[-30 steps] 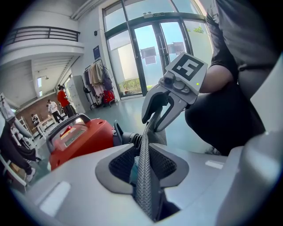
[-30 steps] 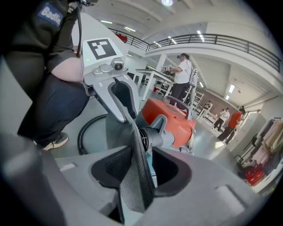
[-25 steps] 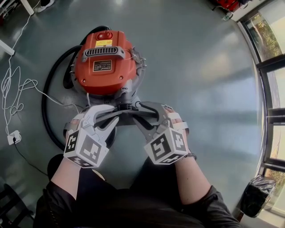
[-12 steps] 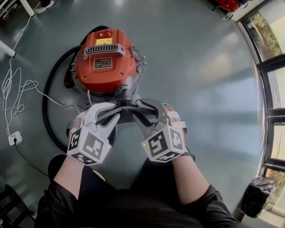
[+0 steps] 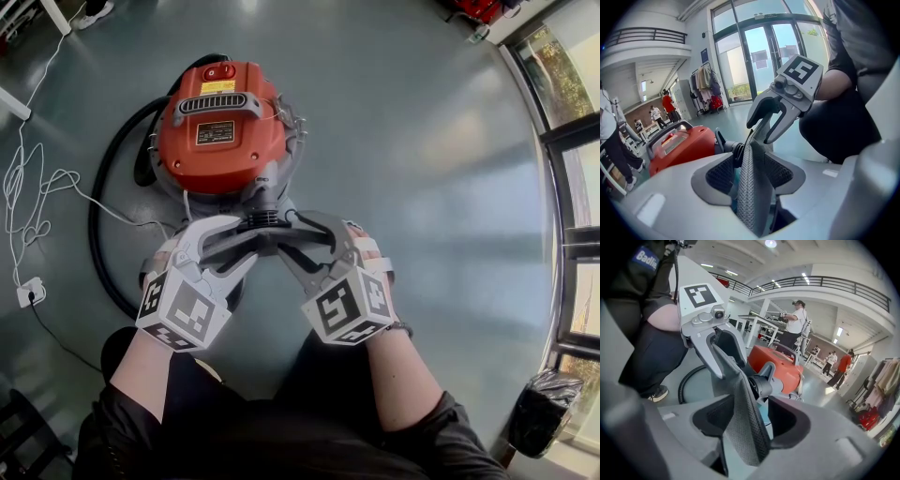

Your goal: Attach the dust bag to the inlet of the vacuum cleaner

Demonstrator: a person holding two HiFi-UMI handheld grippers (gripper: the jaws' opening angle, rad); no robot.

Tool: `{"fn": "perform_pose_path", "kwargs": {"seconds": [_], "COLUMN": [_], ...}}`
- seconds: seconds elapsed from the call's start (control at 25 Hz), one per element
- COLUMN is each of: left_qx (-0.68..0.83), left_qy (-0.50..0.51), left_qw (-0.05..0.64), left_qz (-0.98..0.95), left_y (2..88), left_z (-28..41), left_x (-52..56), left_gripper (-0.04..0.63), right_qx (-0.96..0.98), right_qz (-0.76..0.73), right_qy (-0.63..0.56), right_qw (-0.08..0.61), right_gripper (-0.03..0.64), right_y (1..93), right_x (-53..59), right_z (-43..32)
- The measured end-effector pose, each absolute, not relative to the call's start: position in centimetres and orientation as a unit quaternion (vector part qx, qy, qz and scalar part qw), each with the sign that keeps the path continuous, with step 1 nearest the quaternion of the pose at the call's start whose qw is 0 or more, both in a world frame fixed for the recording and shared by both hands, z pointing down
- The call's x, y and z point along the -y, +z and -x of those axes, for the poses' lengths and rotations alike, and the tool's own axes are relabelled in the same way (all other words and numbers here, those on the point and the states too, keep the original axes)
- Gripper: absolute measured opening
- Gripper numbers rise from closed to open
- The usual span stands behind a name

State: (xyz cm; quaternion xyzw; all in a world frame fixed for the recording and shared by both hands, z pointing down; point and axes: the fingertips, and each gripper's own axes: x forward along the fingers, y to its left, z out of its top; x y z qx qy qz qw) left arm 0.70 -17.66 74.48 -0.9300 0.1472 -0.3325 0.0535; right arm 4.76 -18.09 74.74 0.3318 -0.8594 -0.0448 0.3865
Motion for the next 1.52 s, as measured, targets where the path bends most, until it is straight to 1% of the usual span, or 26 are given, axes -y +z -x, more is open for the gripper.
{"fn": "perform_pose_path", "kwargs": {"seconds": [0.44,0.76,0.92,1.08,1.52], "left_qx": [-0.139,-0.157,-0.166,-0.165,-0.162], "left_qy": [-0.318,-0.302,-0.285,-0.285,-0.279], "left_qw": [0.063,0.046,0.020,0.026,-0.010], "left_qz": [0.936,0.939,0.944,0.944,0.946], "left_y": [72.7,69.6,66.8,63.2,50.9], "left_z": [-0.3,2.3,2.8,3.2,4.8], "left_x": [17.0,16.5,16.1,15.2,10.5], "left_gripper": [0.261,0.264,0.264,0.264,0.255], "right_qx": [0.855,0.846,0.845,0.847,0.847], "right_qz": [-0.336,-0.339,-0.332,-0.325,-0.318], "right_qy": [-0.067,-0.078,-0.065,-0.049,0.001], "right_qw": [0.389,0.404,0.414,0.418,0.426], "right_gripper": [0.222,0.222,0.222,0.222,0.222], "right_y": [72.2,70.0,68.1,64.9,53.4], "right_x": [17.2,16.3,15.4,13.8,8.8], "right_z": [-4.5,-4.1,-3.7,-3.1,-2.0]}}
